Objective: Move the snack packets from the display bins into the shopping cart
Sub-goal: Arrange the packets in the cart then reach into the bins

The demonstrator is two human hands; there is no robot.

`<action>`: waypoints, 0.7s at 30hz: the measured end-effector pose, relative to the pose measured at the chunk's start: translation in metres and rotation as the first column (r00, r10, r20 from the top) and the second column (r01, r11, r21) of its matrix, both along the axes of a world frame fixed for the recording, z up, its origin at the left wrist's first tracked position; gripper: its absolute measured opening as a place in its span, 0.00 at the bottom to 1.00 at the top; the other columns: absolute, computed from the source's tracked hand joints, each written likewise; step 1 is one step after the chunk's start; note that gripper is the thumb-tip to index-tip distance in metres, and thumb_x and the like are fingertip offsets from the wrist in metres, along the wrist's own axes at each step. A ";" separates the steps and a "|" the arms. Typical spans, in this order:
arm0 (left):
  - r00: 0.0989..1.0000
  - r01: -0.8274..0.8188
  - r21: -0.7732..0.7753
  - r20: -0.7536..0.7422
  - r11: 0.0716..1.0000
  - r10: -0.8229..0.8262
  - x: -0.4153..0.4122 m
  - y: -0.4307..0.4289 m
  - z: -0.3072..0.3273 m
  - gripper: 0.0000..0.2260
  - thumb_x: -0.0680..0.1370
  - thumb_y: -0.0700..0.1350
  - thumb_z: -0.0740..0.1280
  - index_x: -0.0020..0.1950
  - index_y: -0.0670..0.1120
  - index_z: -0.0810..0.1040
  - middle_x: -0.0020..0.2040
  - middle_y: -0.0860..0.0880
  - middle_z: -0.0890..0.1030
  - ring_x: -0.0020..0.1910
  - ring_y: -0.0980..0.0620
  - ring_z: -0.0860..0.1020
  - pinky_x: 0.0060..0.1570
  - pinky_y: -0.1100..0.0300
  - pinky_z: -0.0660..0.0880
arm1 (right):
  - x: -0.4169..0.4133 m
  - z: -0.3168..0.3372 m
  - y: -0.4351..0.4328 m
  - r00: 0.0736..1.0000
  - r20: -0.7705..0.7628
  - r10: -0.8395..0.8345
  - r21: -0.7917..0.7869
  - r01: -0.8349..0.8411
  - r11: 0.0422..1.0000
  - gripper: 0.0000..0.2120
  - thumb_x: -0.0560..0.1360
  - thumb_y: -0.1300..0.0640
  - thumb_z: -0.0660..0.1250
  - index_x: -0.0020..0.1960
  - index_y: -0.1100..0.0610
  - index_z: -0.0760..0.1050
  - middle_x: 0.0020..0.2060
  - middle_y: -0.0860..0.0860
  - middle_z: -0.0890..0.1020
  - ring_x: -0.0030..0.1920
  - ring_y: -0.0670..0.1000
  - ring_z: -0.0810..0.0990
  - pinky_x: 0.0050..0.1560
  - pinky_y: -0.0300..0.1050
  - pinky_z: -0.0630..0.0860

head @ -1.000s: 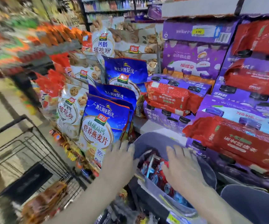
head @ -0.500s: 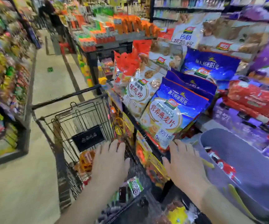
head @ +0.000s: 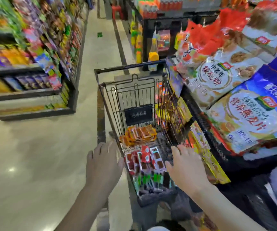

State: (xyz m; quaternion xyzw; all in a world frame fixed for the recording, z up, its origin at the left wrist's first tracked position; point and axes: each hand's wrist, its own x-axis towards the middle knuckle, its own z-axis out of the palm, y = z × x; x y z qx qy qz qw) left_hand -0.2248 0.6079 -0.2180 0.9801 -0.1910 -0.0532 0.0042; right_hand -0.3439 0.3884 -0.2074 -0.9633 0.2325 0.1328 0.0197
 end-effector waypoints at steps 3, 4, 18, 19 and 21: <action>0.998 -0.047 0.016 -0.046 0.999 0.048 0.013 0.000 -0.021 0.26 0.83 0.61 0.62 0.78 0.50 0.71 0.75 0.49 0.75 0.74 0.45 0.72 0.71 0.47 0.70 | 0.028 -0.018 -0.002 0.999 -0.028 0.036 0.018 -0.036 0.999 0.30 0.84 0.38 0.53 0.81 0.53 0.58 0.78 0.52 0.65 0.76 0.56 0.66 0.74 0.53 0.65; 0.996 -0.059 0.014 -0.062 0.998 0.059 0.018 -0.002 -0.028 0.26 0.83 0.61 0.62 0.77 0.50 0.71 0.75 0.49 0.75 0.73 0.45 0.73 0.70 0.48 0.70 | 0.038 -0.025 -0.005 0.998 -0.040 0.053 0.018 -0.053 0.998 0.30 0.84 0.38 0.53 0.81 0.53 0.58 0.78 0.52 0.66 0.75 0.56 0.67 0.73 0.52 0.66; 0.903 -0.361 -0.010 -0.253 0.933 0.347 0.104 -0.088 -0.151 0.31 0.84 0.61 0.62 0.81 0.43 0.63 0.77 0.43 0.72 0.75 0.41 0.71 0.72 0.44 0.68 | 0.165 -0.169 -0.061 0.963 -0.210 0.168 0.211 -0.123 0.970 0.29 0.84 0.39 0.56 0.77 0.57 0.65 0.71 0.56 0.73 0.69 0.59 0.72 0.67 0.54 0.73; 0.887 -0.399 -0.035 -0.268 0.916 0.376 0.110 -0.094 -0.166 0.34 0.84 0.61 0.63 0.82 0.42 0.59 0.79 0.42 0.70 0.76 0.41 0.69 0.73 0.44 0.68 | 0.174 -0.184 -0.062 0.962 -0.218 0.165 0.234 -0.112 0.966 0.29 0.84 0.39 0.56 0.76 0.58 0.65 0.71 0.57 0.73 0.69 0.60 0.71 0.67 0.55 0.73; 0.849 -0.474 -0.101 -0.315 0.875 0.424 0.119 -0.104 -0.188 0.40 0.84 0.61 0.63 0.85 0.41 0.50 0.82 0.40 0.65 0.78 0.40 0.67 0.74 0.43 0.69 | 0.188 -0.210 -0.061 0.964 -0.234 0.130 0.294 -0.057 0.954 0.30 0.83 0.38 0.57 0.76 0.58 0.64 0.72 0.57 0.72 0.70 0.60 0.71 0.67 0.56 0.72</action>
